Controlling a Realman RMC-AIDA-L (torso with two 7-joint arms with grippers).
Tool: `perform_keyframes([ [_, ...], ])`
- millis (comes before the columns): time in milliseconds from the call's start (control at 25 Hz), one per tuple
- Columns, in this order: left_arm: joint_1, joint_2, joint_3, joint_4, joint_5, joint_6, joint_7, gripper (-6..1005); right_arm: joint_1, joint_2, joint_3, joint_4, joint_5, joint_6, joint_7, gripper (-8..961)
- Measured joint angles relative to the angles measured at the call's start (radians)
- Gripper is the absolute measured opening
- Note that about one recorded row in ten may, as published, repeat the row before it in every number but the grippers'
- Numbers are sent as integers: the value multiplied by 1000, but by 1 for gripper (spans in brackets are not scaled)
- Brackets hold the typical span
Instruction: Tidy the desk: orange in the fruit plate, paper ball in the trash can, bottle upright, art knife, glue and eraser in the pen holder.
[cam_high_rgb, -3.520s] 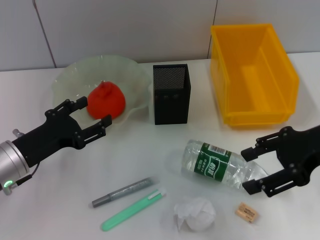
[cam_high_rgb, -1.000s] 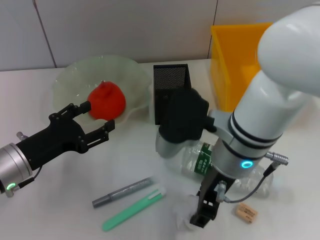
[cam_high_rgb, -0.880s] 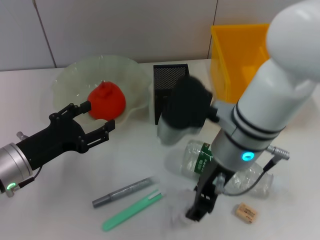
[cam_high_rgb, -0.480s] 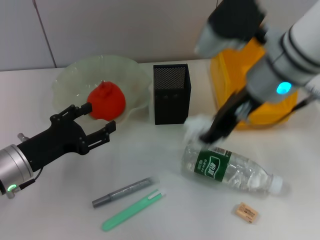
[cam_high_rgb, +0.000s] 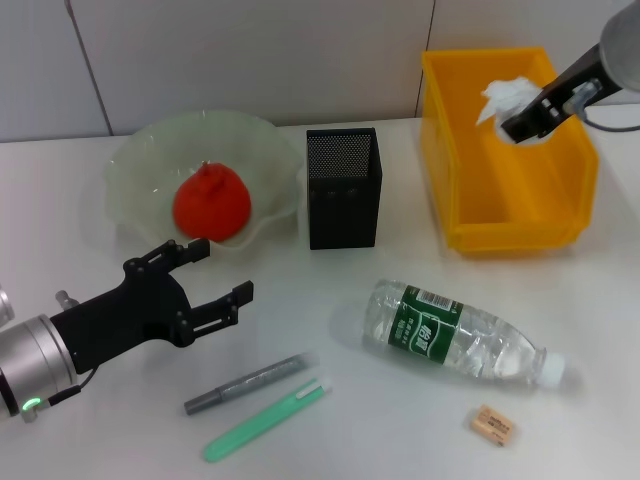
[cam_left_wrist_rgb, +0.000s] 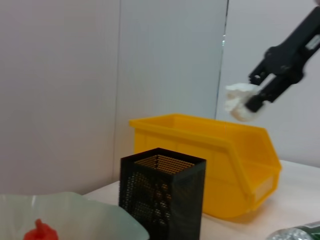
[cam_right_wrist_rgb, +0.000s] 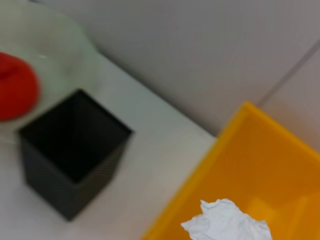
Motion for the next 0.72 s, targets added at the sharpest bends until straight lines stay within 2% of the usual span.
perform_keyframes([
  [400,23,0,45,2,0,41,-2,838,-13,1,30,-166,-56,214,6,570],
  [640,24,0,64,-1,0,44,-3,838,-3,2,15,-278,-69,268,2,593],
  [720,24,0,64,-2,0,45,-3,838,-1,2,15,-286,-69,273,4,628],
])
